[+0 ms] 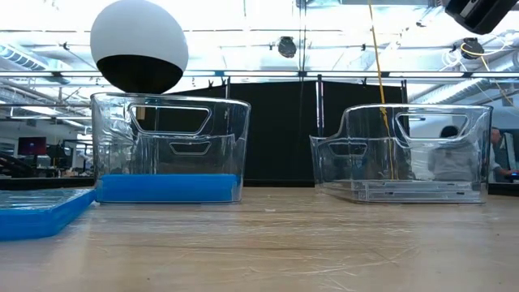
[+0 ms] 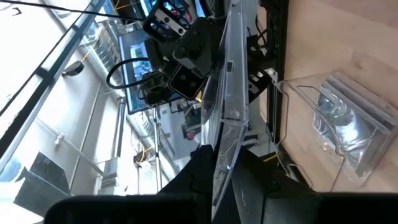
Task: Pick & place jewel cases by type
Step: Put the black CD case into the right transparent bin
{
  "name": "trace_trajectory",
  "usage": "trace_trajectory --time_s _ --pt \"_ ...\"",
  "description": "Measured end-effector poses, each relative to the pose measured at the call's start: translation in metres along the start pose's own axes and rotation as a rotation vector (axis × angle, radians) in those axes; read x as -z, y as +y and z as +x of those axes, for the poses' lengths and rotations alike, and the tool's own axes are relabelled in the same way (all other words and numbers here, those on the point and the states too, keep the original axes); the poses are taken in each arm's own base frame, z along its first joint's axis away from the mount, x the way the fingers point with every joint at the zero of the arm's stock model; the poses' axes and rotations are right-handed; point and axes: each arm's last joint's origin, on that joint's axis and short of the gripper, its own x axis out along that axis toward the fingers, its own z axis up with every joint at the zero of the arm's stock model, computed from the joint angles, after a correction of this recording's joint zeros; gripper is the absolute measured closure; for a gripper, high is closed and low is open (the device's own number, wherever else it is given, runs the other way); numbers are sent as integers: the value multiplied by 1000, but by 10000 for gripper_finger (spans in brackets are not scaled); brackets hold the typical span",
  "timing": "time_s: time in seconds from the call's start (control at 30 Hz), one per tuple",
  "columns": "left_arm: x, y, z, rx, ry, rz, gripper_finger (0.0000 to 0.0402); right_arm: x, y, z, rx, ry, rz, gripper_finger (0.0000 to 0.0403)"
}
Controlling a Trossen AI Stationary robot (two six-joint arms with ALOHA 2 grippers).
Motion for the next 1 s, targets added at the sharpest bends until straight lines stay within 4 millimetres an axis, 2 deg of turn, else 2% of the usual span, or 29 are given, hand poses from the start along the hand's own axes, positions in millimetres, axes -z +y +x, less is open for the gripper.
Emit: trace_trajectory --time_s 0.13,0.4,0.57,0.67,0.87,1.0 --pt "0 -2 0 9 0 7 347 0 0 0 0 1 -28 326" --pt "1 -1 1 4 27 -27 245 0 0 0 -7 4 -67 329" --pt "3 -1 4 7 46 -37 205 0 1 0 -10 -2 -78 331" --pt "4 -1 5 7 51 -47 191 -1 1 0 -11 -6 -86 342" --pt "4 -1 5 7 62 -70 182 -1 1 0 -9 -9 -117 390" --pt "5 -1 5 7 82 -97 186 -2 0 0 10 -23 -120 383"
